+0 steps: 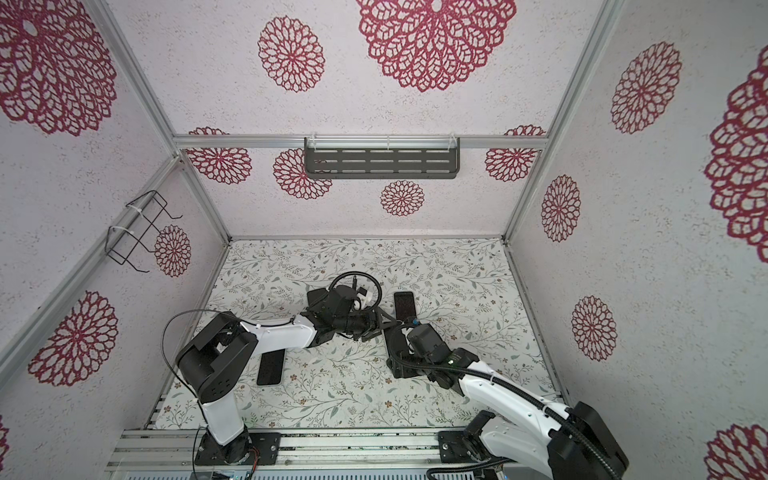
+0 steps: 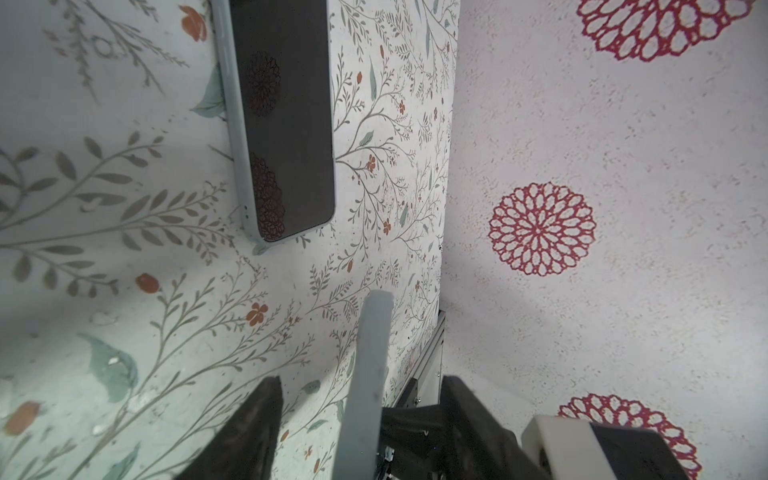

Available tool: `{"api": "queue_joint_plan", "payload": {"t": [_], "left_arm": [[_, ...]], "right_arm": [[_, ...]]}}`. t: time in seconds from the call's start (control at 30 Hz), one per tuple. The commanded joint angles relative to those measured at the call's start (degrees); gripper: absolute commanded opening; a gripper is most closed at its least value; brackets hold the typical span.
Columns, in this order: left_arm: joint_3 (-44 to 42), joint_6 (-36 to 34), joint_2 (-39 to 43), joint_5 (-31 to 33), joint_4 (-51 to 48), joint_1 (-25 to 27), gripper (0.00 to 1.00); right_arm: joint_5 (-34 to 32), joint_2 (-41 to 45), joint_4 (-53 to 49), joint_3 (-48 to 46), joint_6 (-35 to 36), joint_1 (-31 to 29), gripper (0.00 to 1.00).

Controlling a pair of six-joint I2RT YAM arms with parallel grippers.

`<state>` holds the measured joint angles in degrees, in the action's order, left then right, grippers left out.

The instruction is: Take the phone out of the phone case

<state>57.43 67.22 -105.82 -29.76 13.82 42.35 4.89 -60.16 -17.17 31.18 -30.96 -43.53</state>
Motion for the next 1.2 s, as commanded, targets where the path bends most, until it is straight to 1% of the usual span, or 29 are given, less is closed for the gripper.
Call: {"api": "queue_joint_plan", "payload": {"t": [0.0, 0.17, 0.3, 0.4, 0.47, 0.57, 0.63, 0.67, 0.7, 0.73, 0.77, 0.8, 0.83, 0.93, 0.97, 1.03, 1.07, 1.17], "left_arm": [[1.5, -2.0, -1.2, -1.1, -2.0, 0.6, 0.54], [1.8, -2.8, -1.5, -1.7, -2.8, 0.8, 0.39], [2.0, -3.1, -1.6, -2.3, -3.1, 0.8, 0.32], [2.2, -3.3, -1.6, -2.7, -3.3, 0.8, 0.23], [2.7, -3.8, -1.6, -2.6, -4.6, 0.8, 0.1], [4.7, -6.3, -1.4, -1.3, -9.7, 1.0, 0.0], [5.0, -6.6, -0.5, -0.9, -10.5, 1.0, 0.0], [5.1, -6.6, 0.3, -0.6, -10.7, 1.0, 0.0], [5.3, -6.7, 1.2, 0.1, -11.4, 0.9, 0.0], [5.4, -7.2, 2.6, 1.6, -12.4, 0.7, 0.0], [5.6, -7.7, 4.1, 3.7, -13.8, 0.3, 0.0], [5.7, -8.1, 5.8, 5.8, -15.2, -0.1, 0.0], [5.7, -8.4, 8.0, 8.5, -16.7, -0.8, 0.0], [5.5, -8.5, 15.4, 16.8, -19.5, -3.6, 0.0], [5.2, -8.7, 18.2, 20.3, -19.7, -4.4, 0.0], [4.4, -8.3, 22.8, 26.5, -19.0, -5.7, 0.0], [3.7, -8.2, 24.8, 29.0, -17.2, -6.3, 0.0], [1.6, -7.4, 29.0, 33.3, -8.9, -6.8, 0.0]], "right_arm": [[-0.2, 0.2, 3.2, 2.7, 1.4, -0.5, 0.12], [-0.7, 0.1, 3.6, 2.4, 1.6, -0.6, 0.12], [-1.0, -0.4, 3.9, 2.2, 1.9, -0.6, 0.11], [-1.2, -0.7, 4.1, 2.2, 2.1, -0.6, 0.11], [-1.6, -1.0, 4.1, 2.3, 2.4, -0.6, 0.11], [-3.2, -1.3, 4.3, 2.5, 3.2, -0.6, 0.11], [-4.1, -1.6, 4.2, 3.1, 3.8, -0.6, 0.11], [-4.8, -1.7, 4.3, 3.6, 4.0, -0.6, 0.15], [-5.1, -1.6, 4.6, 3.9, 3.9, -0.6, 0.23], [-5.5, -1.5, 5.1, 4.3, 3.7, -0.6, 0.35], [-5.7, -1.2, 5.5, 4.8, 3.1, -0.6, 0.5], [-5.6, -0.7, 6.1, 5.2, 2.4, -0.6, 0.6], [-5.5, 0.3, 7.0, 5.7, 1.6, -0.6, 0.68], [-4.5, 4.0, 10.9, 6.3, -1.9, -0.6, 0.84], [-4.5, 5.5, 12.6, 6.2, -3.5, -0.6, 0.89], [-4.5, 8.0, 15.9, 6.2, -6.3, -0.5, 0.92], [-4.5, 8.9, 18.1, 6.3, -7.8, -0.5, 0.92], [-4.6, 9.8, 26.2, 6.3, -12.0, -0.4, 0.92]]}}
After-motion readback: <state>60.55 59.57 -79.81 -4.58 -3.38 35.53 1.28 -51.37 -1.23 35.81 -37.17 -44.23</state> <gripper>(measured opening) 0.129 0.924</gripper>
